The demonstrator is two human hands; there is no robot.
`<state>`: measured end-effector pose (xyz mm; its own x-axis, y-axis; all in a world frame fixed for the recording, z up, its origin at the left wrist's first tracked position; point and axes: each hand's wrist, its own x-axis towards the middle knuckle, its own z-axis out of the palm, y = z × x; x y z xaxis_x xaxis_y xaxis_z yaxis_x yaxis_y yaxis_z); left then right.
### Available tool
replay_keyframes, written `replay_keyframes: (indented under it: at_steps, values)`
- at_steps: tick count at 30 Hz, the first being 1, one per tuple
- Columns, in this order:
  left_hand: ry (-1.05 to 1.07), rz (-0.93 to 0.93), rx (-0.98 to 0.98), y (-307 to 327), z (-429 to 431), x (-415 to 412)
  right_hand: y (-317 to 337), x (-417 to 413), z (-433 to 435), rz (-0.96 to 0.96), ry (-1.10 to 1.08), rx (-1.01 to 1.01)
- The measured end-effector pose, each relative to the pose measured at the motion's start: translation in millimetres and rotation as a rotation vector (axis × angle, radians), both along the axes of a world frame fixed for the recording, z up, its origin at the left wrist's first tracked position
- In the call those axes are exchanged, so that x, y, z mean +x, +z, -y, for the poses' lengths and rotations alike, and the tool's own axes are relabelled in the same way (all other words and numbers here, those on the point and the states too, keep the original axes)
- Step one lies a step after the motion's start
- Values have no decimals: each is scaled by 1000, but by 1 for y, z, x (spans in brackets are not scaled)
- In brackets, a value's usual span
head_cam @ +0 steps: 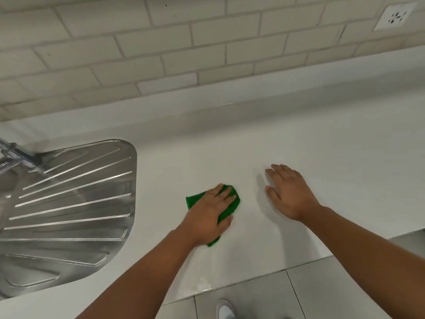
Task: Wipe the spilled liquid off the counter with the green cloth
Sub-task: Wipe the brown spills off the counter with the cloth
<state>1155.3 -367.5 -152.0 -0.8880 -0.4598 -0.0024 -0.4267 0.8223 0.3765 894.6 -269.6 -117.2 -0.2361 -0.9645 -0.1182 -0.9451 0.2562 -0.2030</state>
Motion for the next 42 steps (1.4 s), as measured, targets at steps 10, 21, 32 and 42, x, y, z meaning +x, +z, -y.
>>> replay_keyframes:
  at_steps: [10, 21, 32, 42]
  values:
    - [669, 48, -72, -2, 158, 7, -11, -22, -14, -64, -64, 35]
    - [57, 61, -27, -1, 19, -157, -3, -61, -50, 16, -141, -56]
    - [287, -23, 63, 0, -35, 30, -8, -79, -97, 18, 49, -6]
    - [963, 4, -20, 3, -132, 42, -11, -125, -142, 5, 140, 12]
